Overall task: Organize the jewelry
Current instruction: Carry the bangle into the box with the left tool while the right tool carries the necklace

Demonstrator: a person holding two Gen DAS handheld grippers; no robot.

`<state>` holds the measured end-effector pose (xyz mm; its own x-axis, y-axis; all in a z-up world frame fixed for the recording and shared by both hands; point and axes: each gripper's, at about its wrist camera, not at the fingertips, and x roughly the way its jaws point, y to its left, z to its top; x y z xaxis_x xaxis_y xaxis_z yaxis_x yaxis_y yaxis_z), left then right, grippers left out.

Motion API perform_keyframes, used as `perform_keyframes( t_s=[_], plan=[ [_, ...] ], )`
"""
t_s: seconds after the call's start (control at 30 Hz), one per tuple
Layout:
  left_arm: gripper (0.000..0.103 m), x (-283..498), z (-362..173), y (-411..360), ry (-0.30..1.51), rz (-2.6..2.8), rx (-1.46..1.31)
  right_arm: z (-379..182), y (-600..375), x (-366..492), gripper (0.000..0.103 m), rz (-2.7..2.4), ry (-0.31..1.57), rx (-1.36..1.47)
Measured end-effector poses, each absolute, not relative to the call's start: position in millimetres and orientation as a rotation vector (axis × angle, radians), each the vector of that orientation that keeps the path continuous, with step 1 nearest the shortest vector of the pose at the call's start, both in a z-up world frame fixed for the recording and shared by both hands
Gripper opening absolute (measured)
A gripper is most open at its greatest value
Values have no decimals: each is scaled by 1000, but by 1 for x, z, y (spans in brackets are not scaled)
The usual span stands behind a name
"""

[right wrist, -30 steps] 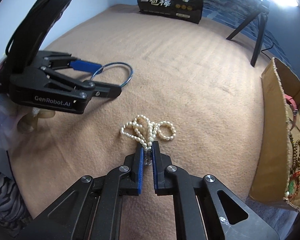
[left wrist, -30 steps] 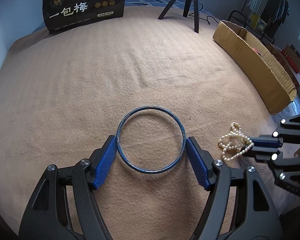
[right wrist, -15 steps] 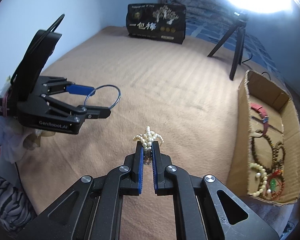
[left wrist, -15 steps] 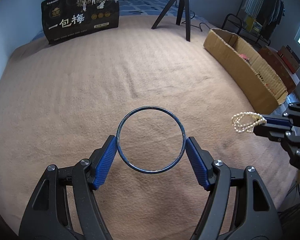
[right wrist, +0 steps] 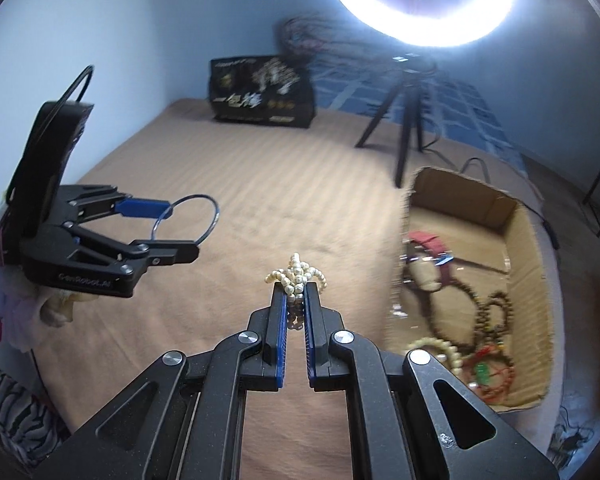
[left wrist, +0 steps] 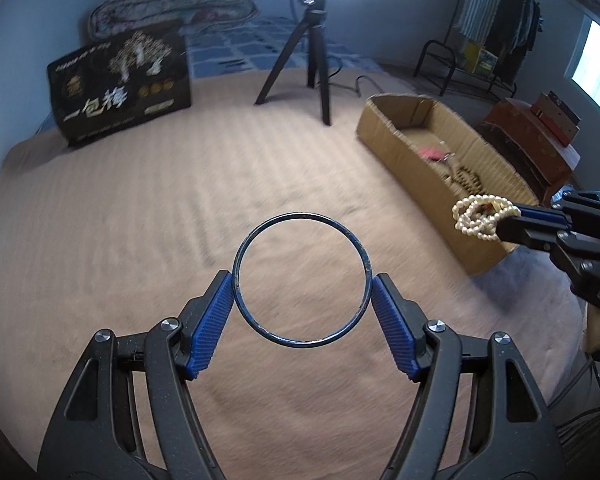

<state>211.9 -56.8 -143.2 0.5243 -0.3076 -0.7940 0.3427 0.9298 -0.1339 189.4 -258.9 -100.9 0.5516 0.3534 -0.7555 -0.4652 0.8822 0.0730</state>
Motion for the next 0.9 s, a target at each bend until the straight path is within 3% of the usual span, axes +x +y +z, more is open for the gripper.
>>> perform_keyframes(
  t_s=[0.9],
  plan=[
    [72, 300, -114, -194, 864, -516, 126, -98, -362, 240, 6, 272, 853, -60]
  ],
)
